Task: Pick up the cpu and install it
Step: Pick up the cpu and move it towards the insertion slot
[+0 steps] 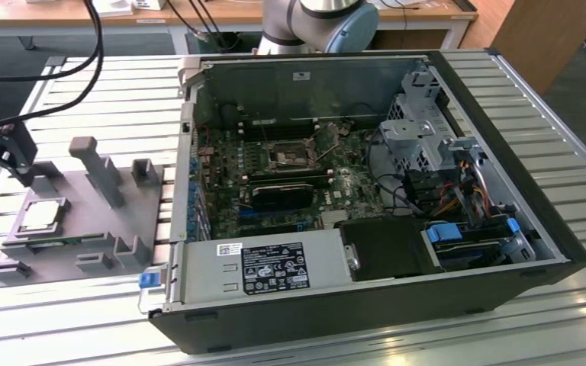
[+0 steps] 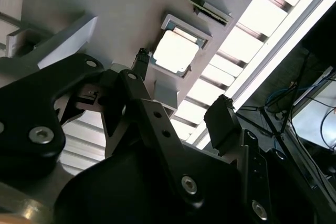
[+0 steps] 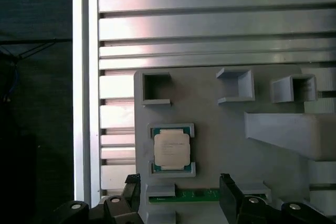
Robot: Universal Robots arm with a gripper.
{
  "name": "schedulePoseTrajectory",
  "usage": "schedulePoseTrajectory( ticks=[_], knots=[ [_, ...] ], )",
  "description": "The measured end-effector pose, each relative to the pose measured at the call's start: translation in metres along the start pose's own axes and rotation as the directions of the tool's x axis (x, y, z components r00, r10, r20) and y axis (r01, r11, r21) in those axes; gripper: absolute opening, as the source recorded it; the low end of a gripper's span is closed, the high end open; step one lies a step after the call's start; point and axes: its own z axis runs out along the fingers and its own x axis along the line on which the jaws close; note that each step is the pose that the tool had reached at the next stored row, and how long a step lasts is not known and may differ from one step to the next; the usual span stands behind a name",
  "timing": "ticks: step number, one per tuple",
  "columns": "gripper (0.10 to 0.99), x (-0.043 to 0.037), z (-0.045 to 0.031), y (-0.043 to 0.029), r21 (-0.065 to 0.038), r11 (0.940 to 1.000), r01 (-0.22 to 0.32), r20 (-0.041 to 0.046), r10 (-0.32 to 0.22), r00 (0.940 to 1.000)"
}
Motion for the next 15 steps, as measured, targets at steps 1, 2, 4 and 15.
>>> schedulePoseTrajectory(
  ticks=[1,2,4,15],
  knots=[
    [0.706,-0.0001,0.0018,-0.0001,0.0,1.0,0.002,0.0,-0.002,1.0],
    [0.706,-0.0001,0.0036,-0.0003,0.0,1.0,0.006,-0.0004,-0.006,1.0],
    [0.706,-0.0002,0.0074,-0.0005,0.0,0.9998,0.018,-0.0011,-0.018,0.9998],
    [0.706,-0.0033,0.0272,-0.0018,0.0,0.9997,0.026,-0.0016,-0.026,0.9997]
  ],
)
